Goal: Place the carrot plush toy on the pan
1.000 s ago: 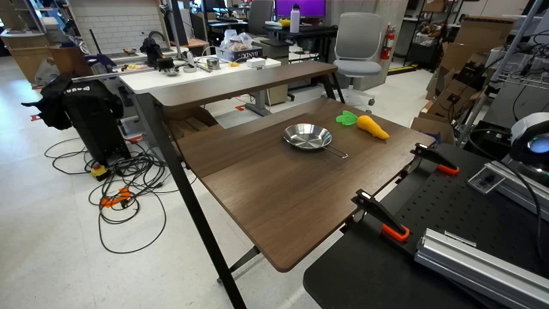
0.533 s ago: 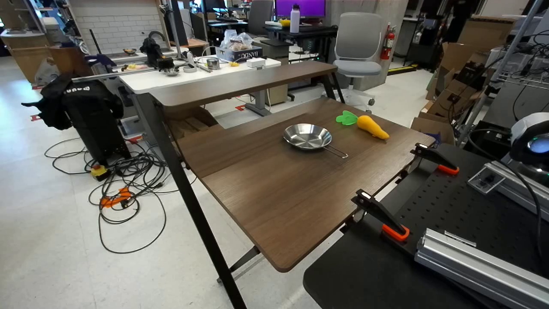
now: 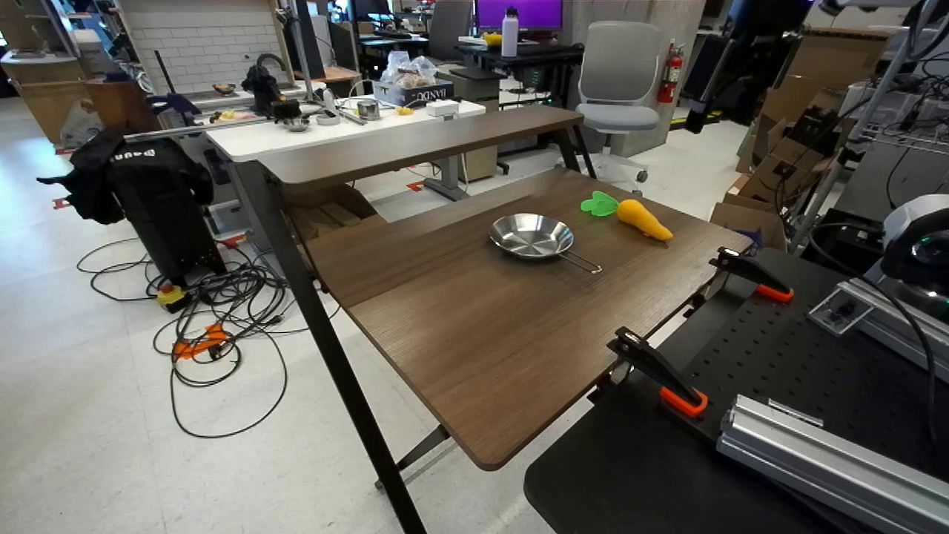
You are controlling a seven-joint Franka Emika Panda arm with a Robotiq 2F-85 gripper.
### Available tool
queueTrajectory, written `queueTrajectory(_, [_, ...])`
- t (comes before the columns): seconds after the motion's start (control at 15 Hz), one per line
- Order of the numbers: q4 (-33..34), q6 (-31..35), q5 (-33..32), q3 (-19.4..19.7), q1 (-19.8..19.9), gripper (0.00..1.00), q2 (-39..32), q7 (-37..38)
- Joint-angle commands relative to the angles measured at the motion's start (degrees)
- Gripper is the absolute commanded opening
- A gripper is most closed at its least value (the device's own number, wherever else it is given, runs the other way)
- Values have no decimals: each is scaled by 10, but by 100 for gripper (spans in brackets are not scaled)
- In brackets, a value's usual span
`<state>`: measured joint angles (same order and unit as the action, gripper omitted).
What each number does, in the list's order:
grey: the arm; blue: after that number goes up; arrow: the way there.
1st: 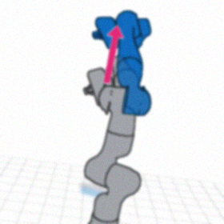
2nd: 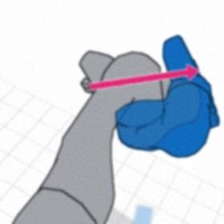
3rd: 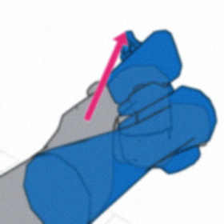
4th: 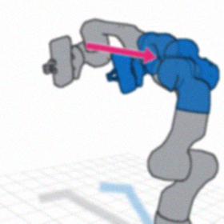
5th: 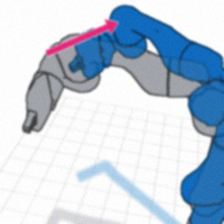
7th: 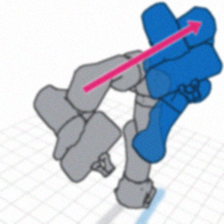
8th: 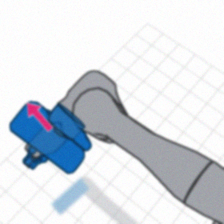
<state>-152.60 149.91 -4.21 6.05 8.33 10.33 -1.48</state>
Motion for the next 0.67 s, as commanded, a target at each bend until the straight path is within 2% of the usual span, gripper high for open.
queueTrajectory(0.0, [40,84,-11,10,6,100,-96,-3])
queueTrajectory(0.13, [60,111,-2,16,5,100,-143,-6])
queueTrajectory(0.6, [151,140,33,20,21,100,-282,-30])
